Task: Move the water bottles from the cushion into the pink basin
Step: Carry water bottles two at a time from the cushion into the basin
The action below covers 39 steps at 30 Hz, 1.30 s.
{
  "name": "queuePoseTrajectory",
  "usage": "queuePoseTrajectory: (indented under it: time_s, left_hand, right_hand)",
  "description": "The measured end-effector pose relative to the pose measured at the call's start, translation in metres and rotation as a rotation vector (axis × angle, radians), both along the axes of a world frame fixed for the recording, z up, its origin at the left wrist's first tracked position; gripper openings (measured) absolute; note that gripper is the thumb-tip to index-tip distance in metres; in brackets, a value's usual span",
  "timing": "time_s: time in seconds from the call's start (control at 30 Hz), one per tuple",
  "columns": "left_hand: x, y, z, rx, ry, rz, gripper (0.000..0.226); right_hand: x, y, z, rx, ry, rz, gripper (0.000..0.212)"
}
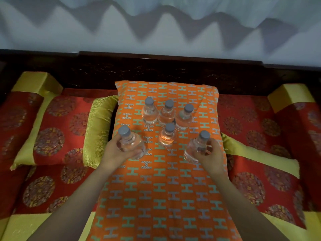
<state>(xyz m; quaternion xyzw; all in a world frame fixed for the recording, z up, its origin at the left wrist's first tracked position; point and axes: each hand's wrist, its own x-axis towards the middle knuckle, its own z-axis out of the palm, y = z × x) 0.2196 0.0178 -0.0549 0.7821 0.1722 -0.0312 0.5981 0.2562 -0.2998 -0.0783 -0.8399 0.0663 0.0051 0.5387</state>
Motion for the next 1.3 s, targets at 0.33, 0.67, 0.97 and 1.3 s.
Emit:
queuePoseTrajectory:
  time_s: [0.33,0.67,0.97,1.3]
  left_hand:
    - [-0.022,-0.018,0.026,0.030,-0.071,-0.063,0.054]
    - [-0.039,-0.041,0.059,0.013,-0.151,-0.108,0.065]
    - [-0.043,-0.064,0.081,0.024,-0.217,-0.214,0.060]
    - [-0.047,-0.175,0.114,0.024,-0.332,-0.468,0.045]
  right_hand:
    - [-0.026,-0.021,0.031,0.034,-0.031,-0.020,0.033]
    - [-0.055,-0.042,0.076,0.091,-0.063,-0.101,0.037]
    - [-0.096,-0.075,0.120,0.101,-0.127,-0.195,0.041]
    - [-0.187,-0.170,0.164,0.134,-0.166,-0.537,0.055]
